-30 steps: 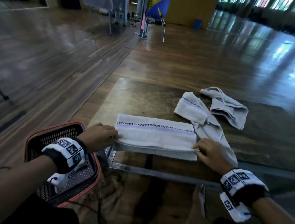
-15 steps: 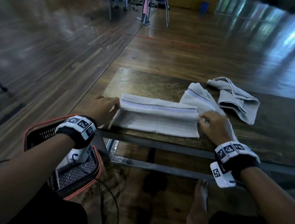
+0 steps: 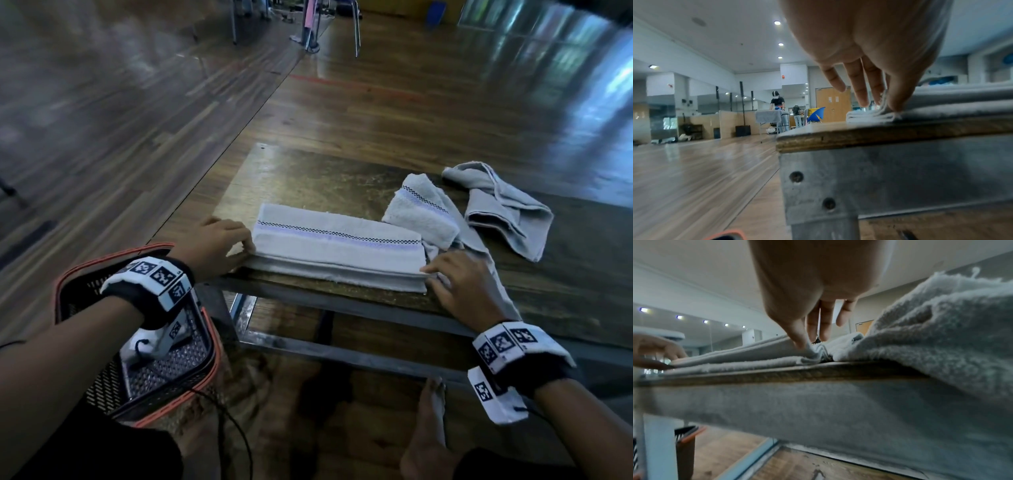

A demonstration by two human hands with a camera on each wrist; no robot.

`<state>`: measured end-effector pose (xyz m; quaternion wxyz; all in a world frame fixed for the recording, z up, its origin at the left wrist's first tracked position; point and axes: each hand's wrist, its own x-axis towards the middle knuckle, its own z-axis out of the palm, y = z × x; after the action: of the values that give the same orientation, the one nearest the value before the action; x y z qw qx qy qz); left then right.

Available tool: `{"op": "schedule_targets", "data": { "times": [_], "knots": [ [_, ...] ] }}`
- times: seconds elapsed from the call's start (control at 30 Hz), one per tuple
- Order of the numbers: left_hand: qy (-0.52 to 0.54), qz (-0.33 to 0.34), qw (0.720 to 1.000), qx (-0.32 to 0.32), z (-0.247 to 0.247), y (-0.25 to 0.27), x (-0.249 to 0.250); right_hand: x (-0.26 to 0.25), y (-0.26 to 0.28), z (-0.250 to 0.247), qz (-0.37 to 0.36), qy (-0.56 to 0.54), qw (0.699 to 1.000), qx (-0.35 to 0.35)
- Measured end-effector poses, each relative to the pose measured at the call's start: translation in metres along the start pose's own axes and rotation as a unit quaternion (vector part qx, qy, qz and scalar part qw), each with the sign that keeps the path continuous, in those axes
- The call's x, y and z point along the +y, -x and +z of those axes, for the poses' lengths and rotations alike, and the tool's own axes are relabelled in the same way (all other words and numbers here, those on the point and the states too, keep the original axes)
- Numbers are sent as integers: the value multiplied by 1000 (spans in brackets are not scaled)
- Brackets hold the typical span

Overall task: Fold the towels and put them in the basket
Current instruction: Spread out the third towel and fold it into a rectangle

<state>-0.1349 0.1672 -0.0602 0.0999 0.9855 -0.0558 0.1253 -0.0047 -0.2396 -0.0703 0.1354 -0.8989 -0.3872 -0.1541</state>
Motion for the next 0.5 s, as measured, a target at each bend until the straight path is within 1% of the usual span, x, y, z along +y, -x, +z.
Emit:
{"op": "schedule_targets", "data": {
  "times": [0.1, 0.17, 0.3, 0.37, 0.43, 0.5],
  "knots": [
    [-3, -4, 999, -40, 7, 4, 0, 0, 7, 10, -17, 15, 999, -38],
    [5, -6, 999, -46, 9, 6, -2, 2, 11, 15, -14, 1, 999, -40],
    [2, 28, 999, -29, 12, 16, -4, 1, 20, 18, -15, -30, 999, -29],
    [-1, 49, 999, -1, 13, 21, -4, -1, 24, 15, -19, -28, 999, -22],
    [6, 48, 998, 29, 9, 25, -5, -1, 27, 11, -12, -29, 999, -2],
    [11, 47, 998, 39, 6, 29, -6, -4, 30, 10, -10, -30, 999, 14]
  ]
}}
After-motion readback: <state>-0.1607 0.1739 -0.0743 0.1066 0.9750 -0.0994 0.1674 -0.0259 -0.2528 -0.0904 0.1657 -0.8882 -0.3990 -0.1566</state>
